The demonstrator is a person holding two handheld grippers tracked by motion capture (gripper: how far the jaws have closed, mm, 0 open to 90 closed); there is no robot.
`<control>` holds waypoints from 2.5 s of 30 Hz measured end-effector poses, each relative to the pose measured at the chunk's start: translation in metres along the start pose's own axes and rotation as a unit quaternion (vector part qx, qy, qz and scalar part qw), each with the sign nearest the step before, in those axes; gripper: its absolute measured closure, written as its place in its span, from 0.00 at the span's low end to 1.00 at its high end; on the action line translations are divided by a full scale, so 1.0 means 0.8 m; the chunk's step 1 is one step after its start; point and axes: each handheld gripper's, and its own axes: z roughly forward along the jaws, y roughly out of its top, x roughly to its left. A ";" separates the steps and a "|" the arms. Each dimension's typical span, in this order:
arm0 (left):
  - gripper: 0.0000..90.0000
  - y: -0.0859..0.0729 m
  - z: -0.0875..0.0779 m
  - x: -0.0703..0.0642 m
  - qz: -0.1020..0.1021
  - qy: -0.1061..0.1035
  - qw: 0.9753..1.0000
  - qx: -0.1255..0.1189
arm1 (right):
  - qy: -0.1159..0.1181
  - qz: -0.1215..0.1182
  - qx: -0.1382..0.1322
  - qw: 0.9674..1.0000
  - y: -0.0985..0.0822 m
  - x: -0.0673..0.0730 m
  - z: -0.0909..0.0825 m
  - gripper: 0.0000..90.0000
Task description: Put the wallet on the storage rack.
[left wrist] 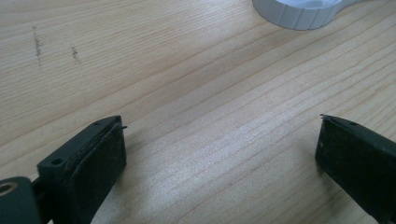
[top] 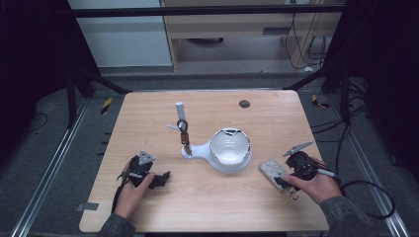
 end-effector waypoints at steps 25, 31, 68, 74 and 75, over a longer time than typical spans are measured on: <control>0.00 0.000 0.000 0.000 0.001 0.000 1.000 0.001 | 0.014 0.026 0.059 0.998 -0.006 -0.003 0.042 0.22; 0.00 0.000 0.000 0.000 0.001 0.000 1.000 0.001 | 0.014 0.027 0.066 0.997 -0.007 -0.004 0.044 0.29; 0.00 0.000 0.000 -0.001 0.000 0.001 1.000 0.001 | -0.010 -0.067 0.043 0.997 0.028 0.009 -0.024 0.35; 0.00 0.000 0.000 -0.001 -0.001 0.002 1.000 0.001 | -0.014 -0.083 0.030 0.996 0.040 0.017 -0.044 0.35; 0.00 0.000 0.000 -0.001 -0.001 0.002 1.000 0.001 | -0.014 -0.084 0.030 0.996 0.043 0.019 -0.046 0.35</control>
